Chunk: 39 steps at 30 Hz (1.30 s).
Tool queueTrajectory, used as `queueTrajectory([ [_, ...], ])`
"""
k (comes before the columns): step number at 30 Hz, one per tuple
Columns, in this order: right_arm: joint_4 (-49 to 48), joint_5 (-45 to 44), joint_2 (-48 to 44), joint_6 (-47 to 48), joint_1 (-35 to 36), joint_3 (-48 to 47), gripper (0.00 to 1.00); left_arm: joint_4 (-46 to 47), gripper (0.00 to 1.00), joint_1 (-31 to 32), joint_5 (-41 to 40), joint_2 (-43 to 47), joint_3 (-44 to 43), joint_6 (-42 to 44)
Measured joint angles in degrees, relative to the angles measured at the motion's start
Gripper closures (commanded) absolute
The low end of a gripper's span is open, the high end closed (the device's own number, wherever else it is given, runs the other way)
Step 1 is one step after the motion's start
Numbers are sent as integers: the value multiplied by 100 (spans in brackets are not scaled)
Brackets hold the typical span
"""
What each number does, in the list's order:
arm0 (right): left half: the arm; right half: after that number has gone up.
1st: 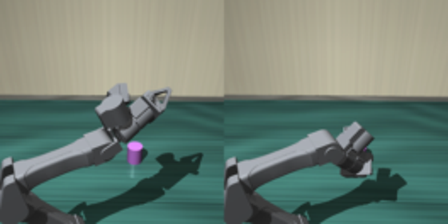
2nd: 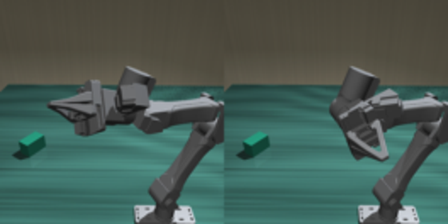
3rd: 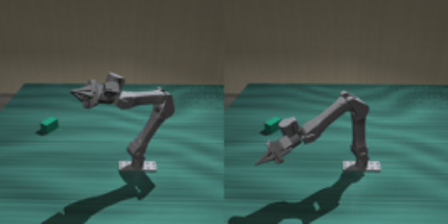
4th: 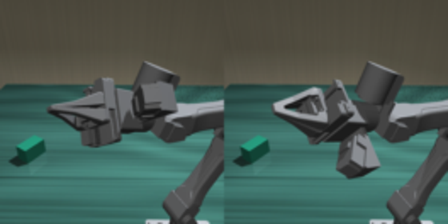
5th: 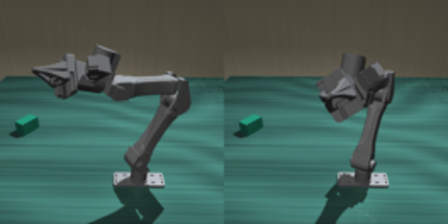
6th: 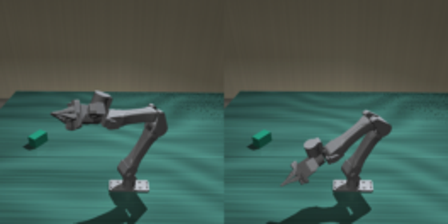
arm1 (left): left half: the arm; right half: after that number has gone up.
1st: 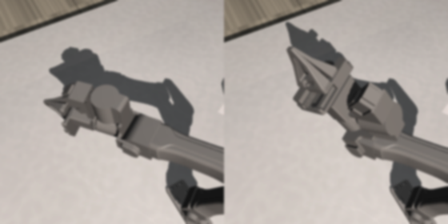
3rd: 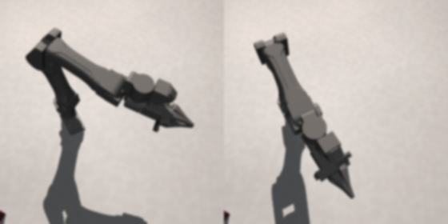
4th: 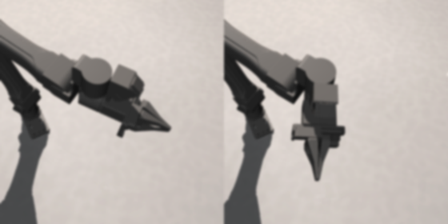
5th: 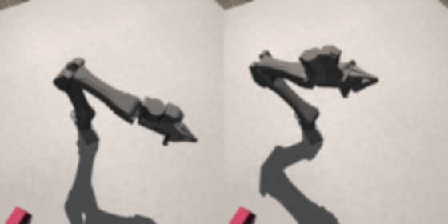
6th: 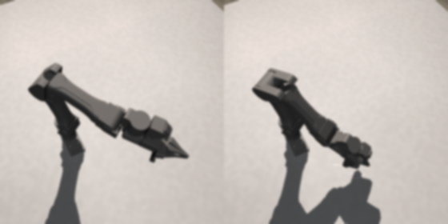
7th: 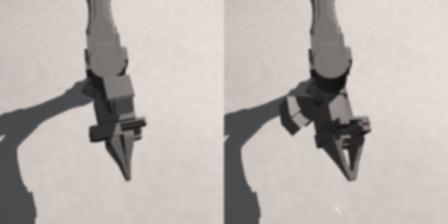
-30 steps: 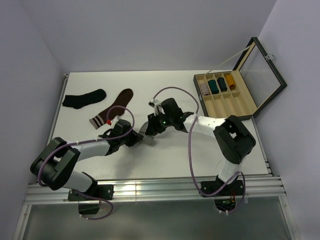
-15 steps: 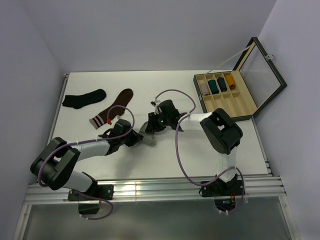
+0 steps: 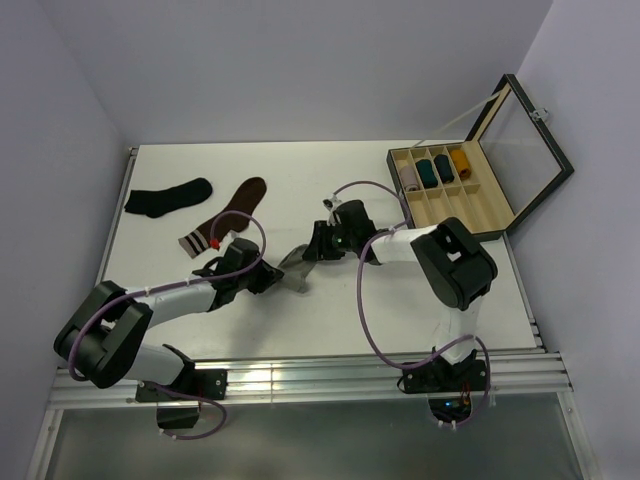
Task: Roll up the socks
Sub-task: Roll the sock at the center of the board.
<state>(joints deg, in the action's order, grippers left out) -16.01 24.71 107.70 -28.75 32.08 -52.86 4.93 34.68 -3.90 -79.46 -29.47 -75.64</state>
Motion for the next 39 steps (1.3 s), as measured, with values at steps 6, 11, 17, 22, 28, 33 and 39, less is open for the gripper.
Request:
queueTrajectory([
  [6,149,160,-118,205,-20,13,54,-24,100,-15,37,-17,33,129],
  [11,367,184,-540,632,103,13,53,31,100,-37,111,-76,33,149],
  [17,487,-299,-1329,1471,960,17,52,50,100,-37,129,-109,20,149],
  [22,323,-898,-1547,2052,1722,348,52,52,100,-46,136,-118,20,144],
  [28,297,-1659,-1541,2446,2273,802,52,136,100,-116,293,-240,-20,129],
  [33,87,-2015,-1335,2608,2406,802,46,197,100,-151,387,-306,-42,129],
  [39,17,-2385,-1255,2702,2551,785,39,247,100,-166,389,-332,-44,129],
])
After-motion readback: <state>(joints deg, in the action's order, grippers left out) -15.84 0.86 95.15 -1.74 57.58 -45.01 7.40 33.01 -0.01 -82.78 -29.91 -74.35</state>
